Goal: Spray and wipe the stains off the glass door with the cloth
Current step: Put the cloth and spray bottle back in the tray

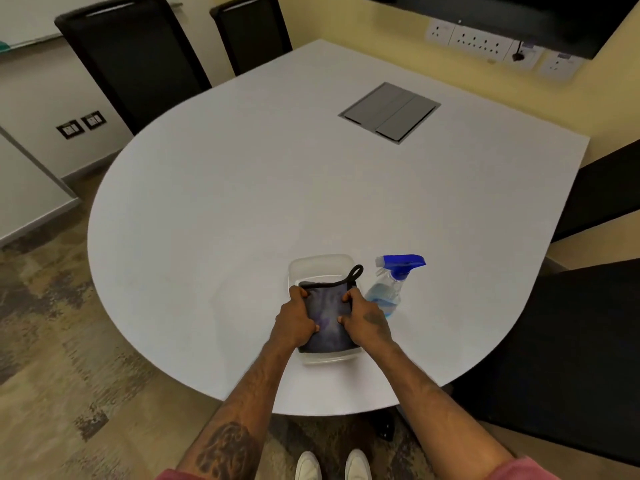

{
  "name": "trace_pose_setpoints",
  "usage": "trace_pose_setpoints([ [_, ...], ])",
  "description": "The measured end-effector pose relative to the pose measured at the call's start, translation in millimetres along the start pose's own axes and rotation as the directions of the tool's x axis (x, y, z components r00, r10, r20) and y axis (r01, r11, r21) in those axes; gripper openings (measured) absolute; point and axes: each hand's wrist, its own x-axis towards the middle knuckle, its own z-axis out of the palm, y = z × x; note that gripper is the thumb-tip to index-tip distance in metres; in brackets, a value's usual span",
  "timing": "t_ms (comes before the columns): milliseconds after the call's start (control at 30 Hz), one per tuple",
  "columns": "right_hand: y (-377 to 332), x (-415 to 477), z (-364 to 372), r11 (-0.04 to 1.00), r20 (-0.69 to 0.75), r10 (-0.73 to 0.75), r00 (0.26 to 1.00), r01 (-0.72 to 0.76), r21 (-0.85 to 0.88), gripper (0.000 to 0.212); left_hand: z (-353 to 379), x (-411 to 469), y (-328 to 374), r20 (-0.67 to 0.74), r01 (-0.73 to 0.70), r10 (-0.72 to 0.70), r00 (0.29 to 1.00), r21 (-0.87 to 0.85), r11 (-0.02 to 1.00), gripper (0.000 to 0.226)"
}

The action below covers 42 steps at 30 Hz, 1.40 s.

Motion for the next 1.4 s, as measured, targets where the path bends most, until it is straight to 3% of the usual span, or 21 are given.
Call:
trace_pose_setpoints([
  [167,6,19,8,0.999,0.053,0.026,0.998,-0.025,-0.031,0.033,12,13,1,0.034,0.098,-0.097,0.995,-0.039,0.994,0.067],
  [333,13,29,29,0.971,0.054,0.156,0.986,-0.163,0.174,0.036,29,20,4,0.063,0.184,-0.177,0.982,-0.131,0.974,0.063],
  [433,12,36,39,0.891,0.041,0.26,0.965,-0.257,0.375,0.052,36,24,7,0.073,0.227,-0.216,0.974,-0.217,0.949,0.06],
  [567,8,42,47,0.817,0.089,0.317,0.944,-0.32,0.48,0.055,45,31,7,0.053,0.275,-0.273,0.961,-0.311,0.909,0.063],
  [700,9,42,50,0.828,0.106,0.316,0.943,-0.329,0.454,0.052,50,32,4,0.065,0.298,-0.295,0.953,-0.353,0.887,0.067],
  [800,15,41,48,0.933,0.077,0.223,0.972,-0.235,0.274,0.04,51,28,3,0.048,0.269,-0.27,0.962,-0.352,0.896,0.065],
  [900,20,30,34,0.985,0.008,0.12,0.993,-0.12,0.121,0.034,49,22,5,-0.009,0.201,-0.211,0.977,-0.276,0.94,0.061],
  [967,26,18,20,1.0,-0.151,0.028,0.988,-0.026,0.014,0.033,45,19,9,-0.036,0.145,-0.156,0.987,-0.214,0.966,0.051],
  [1133,57,-15,-12,0.996,-0.51,0.014,0.86,0.031,0.079,0.033,34,5,12,-0.199,-0.045,0.025,0.98,-0.092,0.995,0.031],
  [1233,67,-19,-27,0.971,-0.595,0.13,0.793,0.021,0.239,0.038,33,-1,-3,-0.332,-0.157,0.216,0.918,0.196,0.968,0.051],
  [1300,67,-15,-33,0.947,-0.619,0.158,0.77,0.061,0.317,0.046,35,0,-13,-0.326,-0.171,0.278,0.904,0.319,0.932,0.067],
  [1400,62,-1,-35,0.912,-0.544,0.135,0.828,0.111,0.395,0.071,44,3,-27,-0.285,-0.131,0.283,0.916,0.455,0.881,0.082],
])
